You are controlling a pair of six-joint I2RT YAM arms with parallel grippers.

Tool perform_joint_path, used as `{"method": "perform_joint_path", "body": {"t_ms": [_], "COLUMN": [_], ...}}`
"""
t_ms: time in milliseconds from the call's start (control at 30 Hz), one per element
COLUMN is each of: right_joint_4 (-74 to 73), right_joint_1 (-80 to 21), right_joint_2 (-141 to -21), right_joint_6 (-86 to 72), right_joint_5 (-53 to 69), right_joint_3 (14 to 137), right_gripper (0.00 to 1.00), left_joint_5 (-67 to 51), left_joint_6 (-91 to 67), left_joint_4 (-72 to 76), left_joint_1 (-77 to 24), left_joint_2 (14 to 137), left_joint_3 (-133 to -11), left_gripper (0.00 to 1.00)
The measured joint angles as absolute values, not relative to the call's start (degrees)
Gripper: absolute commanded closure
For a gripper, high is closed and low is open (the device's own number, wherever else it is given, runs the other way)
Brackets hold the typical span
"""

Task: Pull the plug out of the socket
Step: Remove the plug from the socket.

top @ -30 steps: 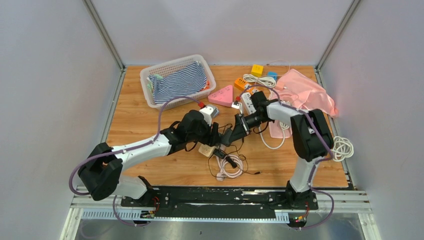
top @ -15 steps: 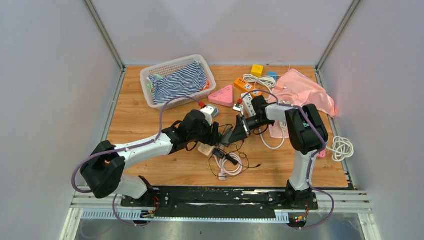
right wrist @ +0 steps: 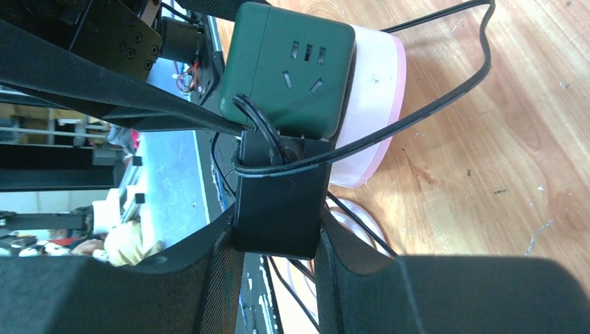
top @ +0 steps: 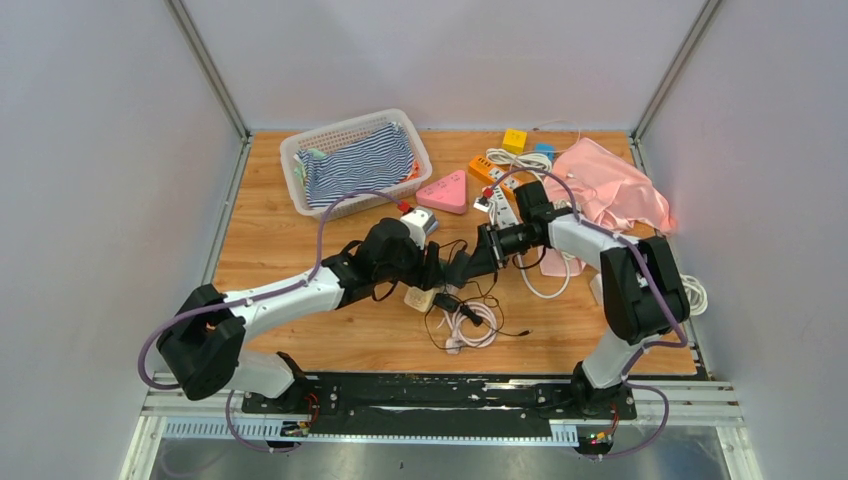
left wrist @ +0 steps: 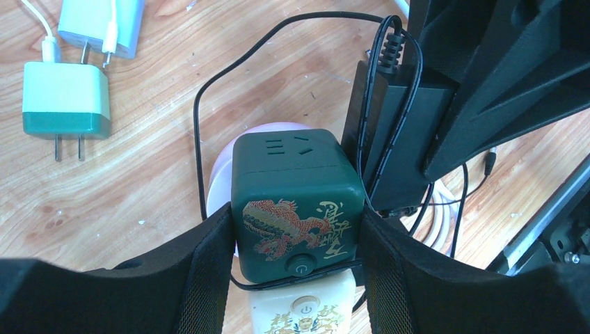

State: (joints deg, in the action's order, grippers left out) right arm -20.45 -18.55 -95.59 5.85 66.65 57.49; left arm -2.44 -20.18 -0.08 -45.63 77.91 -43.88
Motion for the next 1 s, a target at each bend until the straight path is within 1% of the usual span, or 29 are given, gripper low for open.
{"method": "perform_joint_path", "body": {"t_ms": [300,333,367,433,533,767,867,1000], "right_joint_4": [-17.02,-16.21,-15.33,-12.29,-6.83,9.26,17.93,28.08], "right_joint_1": [-14.28,-14.31,-14.33,-14.61,-15.46,-18.46,-19.42,-19.88], "right_joint_2": [-103.90,-103.90,-103.90,-103.90,-103.88,-104.14,-105.21,-108.09], "right_joint_6": [3.16,2.52,1.87,-0.51,-5.04,-17.45,-23.73,-31.88], "right_joint_5": [75.68,76.07,76.36,76.64,76.51,74.70,74.26,74.17], "right_joint_3": [55.24,54.78,54.54,53.84,52.40,49.58,48.29,46.59], "right_gripper": [1.00,0.98,0.93,0.80,0.64,0.41,0.39,0.40], "left_joint_5": [-1.93,-2.02,-2.00,-1.72,-0.95,0.45,0.89,1.37], "left_joint_6": [-20.88,-20.95,-21.02,-21.15,-21.26,-21.37,-21.47,-21.45], "left_joint_4": [1.32,1.30,1.28,1.08,0.40,-1.78,-2.31,-2.81], "left_joint_1": [-45.98,-45.98,-45.98,-45.95,-45.87,-45.12,-44.88,-44.75], "left_joint_2": [79.75,79.75,79.75,79.75,79.64,79.26,79.35,79.88], "left_joint_3": [-43.92,-43.92,-43.92,-43.92,-43.92,-43.92,-43.94,-43.94], "left_gripper": [1.00,1.00,1.00,1.00,1.00,1.00,1.00,1.00]}}
